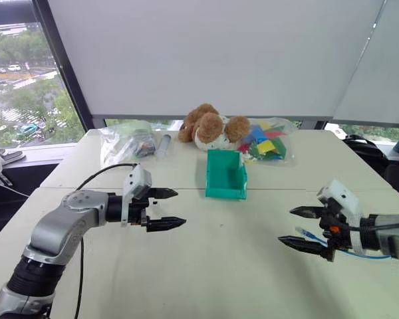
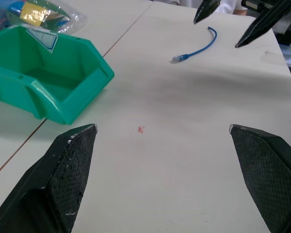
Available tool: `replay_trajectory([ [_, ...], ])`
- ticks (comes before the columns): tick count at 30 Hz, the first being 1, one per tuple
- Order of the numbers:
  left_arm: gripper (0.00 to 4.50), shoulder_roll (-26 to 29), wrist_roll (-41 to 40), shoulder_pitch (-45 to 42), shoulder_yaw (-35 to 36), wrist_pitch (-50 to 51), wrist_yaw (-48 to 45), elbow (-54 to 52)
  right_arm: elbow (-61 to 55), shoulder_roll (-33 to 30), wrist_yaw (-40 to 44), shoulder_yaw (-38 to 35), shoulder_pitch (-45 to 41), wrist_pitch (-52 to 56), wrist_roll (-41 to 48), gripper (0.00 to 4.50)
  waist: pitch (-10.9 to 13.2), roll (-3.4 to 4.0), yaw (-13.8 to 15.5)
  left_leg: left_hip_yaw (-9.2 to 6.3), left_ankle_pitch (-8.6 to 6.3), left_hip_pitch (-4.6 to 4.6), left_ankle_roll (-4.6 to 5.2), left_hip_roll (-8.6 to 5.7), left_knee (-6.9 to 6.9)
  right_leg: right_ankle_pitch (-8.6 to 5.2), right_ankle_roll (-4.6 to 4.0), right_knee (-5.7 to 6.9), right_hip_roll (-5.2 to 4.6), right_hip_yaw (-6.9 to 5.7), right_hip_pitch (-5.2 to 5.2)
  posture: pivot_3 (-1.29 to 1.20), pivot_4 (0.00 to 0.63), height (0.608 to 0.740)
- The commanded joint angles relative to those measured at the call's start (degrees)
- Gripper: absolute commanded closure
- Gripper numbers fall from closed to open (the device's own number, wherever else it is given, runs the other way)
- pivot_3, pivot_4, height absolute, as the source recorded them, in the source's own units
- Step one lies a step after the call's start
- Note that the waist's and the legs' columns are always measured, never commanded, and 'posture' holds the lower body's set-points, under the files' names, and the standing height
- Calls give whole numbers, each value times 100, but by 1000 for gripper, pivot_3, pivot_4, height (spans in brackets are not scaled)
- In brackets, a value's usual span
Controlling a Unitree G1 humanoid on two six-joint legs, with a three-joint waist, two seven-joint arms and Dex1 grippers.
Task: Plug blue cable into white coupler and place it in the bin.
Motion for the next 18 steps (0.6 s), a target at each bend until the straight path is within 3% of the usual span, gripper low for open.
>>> replay_trajectory([
  [1, 0, -92, 69, -114, -6, -220, -19, 129, -324, 74, -178, -284, -4, 80, 136, 43, 0, 0, 14, 0, 0, 0, 0, 0, 0, 0, 0, 0, 0, 0, 1, 0, 150, 740],
  [18, 0, -402, 173, -238, -151, -339, -64, 286, -544, 74, -418, -487, 186, 339, 287, 43, 1, -1, 30, 0, 0, 0, 0, -1, 2, -1, -1, -1, 0, 0, 3, 0, 150, 740],
])
